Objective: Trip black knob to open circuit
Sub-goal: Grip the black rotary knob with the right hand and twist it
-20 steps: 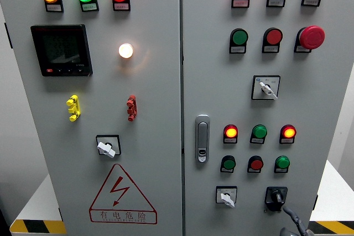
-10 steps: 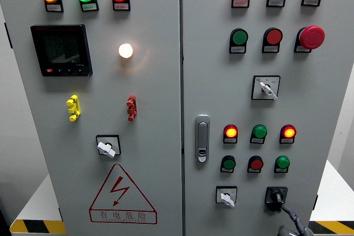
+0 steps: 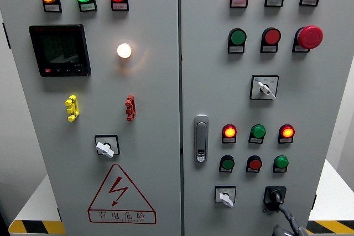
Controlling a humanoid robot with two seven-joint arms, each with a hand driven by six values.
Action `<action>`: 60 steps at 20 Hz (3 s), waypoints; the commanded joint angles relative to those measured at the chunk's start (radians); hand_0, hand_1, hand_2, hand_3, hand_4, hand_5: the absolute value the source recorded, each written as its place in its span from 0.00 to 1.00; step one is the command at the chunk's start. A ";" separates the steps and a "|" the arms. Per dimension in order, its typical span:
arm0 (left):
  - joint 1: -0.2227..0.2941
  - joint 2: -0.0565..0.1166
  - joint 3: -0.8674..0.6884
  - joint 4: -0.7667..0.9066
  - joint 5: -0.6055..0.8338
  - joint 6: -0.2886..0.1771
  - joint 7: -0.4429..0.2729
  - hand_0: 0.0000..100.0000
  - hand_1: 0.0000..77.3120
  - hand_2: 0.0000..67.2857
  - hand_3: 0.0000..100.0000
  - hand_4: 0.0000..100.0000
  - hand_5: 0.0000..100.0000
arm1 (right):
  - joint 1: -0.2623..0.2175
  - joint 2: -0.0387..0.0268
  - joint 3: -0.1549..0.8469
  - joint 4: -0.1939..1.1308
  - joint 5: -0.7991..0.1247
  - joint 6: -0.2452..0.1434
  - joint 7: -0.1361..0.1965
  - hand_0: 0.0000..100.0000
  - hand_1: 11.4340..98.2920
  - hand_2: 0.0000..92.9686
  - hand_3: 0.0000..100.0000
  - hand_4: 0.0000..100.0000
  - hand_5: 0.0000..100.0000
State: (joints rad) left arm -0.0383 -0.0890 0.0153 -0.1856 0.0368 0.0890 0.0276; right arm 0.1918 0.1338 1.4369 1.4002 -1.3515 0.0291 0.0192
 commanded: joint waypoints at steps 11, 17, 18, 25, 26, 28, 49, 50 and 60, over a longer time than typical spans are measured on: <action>0.000 0.000 0.000 0.000 0.000 0.000 0.000 0.00 0.00 0.29 0.26 0.10 0.09 | 0.006 0.0011 -0.018 0.005 0.000 0.000 -0.013 1.00 0.47 0.00 0.93 0.98 1.00; 0.002 0.000 0.000 0.000 0.000 0.000 0.000 0.00 0.00 0.29 0.26 0.10 0.09 | 0.003 0.0011 -0.021 0.008 0.000 0.000 -0.019 1.00 0.47 0.00 0.94 0.99 1.00; 0.002 0.000 0.000 0.000 0.000 0.000 0.000 0.00 0.00 0.29 0.26 0.10 0.09 | 0.003 0.0011 -0.021 0.010 0.000 0.000 -0.021 1.00 0.47 0.00 0.94 0.99 1.00; 0.001 0.000 0.000 0.000 0.000 0.000 0.000 0.00 0.00 0.29 0.26 0.10 0.09 | 0.003 0.0011 -0.024 0.016 0.000 0.000 -0.021 1.00 0.46 0.00 0.94 0.99 1.00; 0.002 0.000 0.000 0.000 0.000 0.000 0.000 0.00 0.00 0.29 0.26 0.10 0.09 | 0.003 0.0011 -0.026 0.017 0.000 0.000 -0.021 1.00 0.46 0.00 0.94 0.99 1.00; 0.000 0.000 0.000 0.000 0.000 0.000 0.000 0.00 0.00 0.29 0.26 0.10 0.09 | 0.003 0.0011 -0.029 0.022 0.000 0.000 -0.022 1.00 0.46 0.00 0.94 0.99 1.00; 0.002 0.000 0.000 0.000 0.000 0.000 0.000 0.00 0.00 0.29 0.26 0.10 0.09 | 0.003 0.0011 -0.038 0.028 0.000 0.000 -0.028 1.00 0.44 0.03 0.97 1.00 1.00; 0.002 0.000 0.000 0.000 0.000 0.000 0.000 0.00 0.00 0.29 0.26 0.10 0.09 | 0.003 0.0011 -0.038 0.029 0.000 0.000 -0.028 1.00 0.44 0.03 0.97 1.00 1.00; 0.002 0.000 0.000 0.000 0.000 0.000 0.000 0.00 0.00 0.29 0.26 0.10 0.09 | 0.003 0.0011 -0.050 0.029 0.000 0.002 -0.028 1.00 0.42 0.04 0.98 1.00 1.00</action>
State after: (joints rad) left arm -0.0370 -0.0889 0.0153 -0.1856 0.0368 0.0890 0.0276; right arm 0.1947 0.1350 1.3908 1.4302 -1.3514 0.0291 -0.0093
